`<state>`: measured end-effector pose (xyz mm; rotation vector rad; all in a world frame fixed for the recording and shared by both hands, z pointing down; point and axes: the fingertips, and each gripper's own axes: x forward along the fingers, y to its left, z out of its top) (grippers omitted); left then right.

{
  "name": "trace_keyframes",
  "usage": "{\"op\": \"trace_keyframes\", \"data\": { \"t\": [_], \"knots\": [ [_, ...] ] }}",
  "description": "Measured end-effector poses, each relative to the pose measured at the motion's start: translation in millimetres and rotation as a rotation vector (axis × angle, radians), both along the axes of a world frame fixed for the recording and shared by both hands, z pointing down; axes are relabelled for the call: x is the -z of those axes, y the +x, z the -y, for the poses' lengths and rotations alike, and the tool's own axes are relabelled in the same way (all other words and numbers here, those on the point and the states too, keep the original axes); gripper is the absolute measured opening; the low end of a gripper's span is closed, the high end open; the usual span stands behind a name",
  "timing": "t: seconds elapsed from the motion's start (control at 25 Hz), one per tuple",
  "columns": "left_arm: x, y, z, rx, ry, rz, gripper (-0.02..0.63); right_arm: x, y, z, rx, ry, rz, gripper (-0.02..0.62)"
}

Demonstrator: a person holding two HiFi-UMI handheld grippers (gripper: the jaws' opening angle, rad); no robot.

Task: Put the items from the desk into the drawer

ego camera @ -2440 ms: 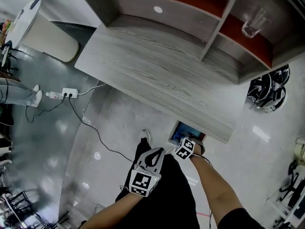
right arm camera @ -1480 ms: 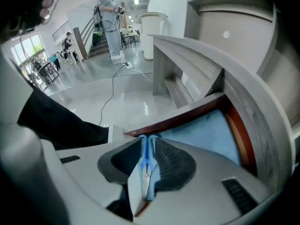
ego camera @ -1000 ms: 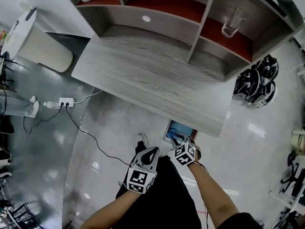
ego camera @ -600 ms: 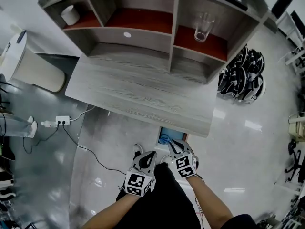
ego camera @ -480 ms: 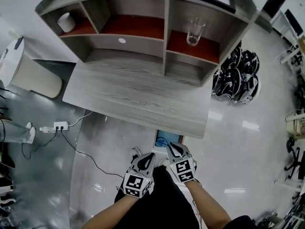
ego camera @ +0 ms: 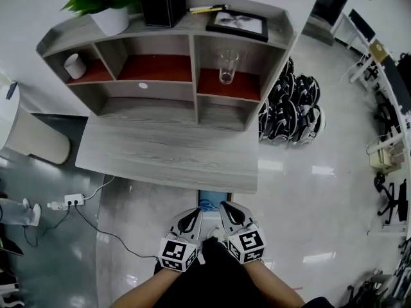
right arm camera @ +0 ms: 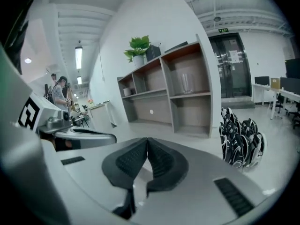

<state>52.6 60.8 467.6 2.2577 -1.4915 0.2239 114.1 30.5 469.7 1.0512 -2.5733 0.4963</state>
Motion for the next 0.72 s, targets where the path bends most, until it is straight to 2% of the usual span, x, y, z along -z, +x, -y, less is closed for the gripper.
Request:
{"op": "trace_keyframes", "data": {
  "t": [0.2,0.32,0.48,0.72],
  "knots": [
    [43.2,5.9,7.0,-0.078,0.021,0.009,0.012,57.2,-4.8,3.5,-0.101,0.062,0.022,0.02],
    [76.7,4.7,13.2,-0.098,0.085,-0.014,0.014,89.6,-10.0,4.9,-0.149,0.092,0.034,0.02],
    [115.1,-3.8,17.3,-0.108,0.156,-0.054,0.012,130.1,-18.7,-0.5,-0.192,0.179,0.063,0.02],
    [151.8,-16.5,16.1,-0.121,0.25,-0.011,0.012,155.3,-25.7,-12.5,-0.209,0.291,0.019,0.018]
  ]
}}
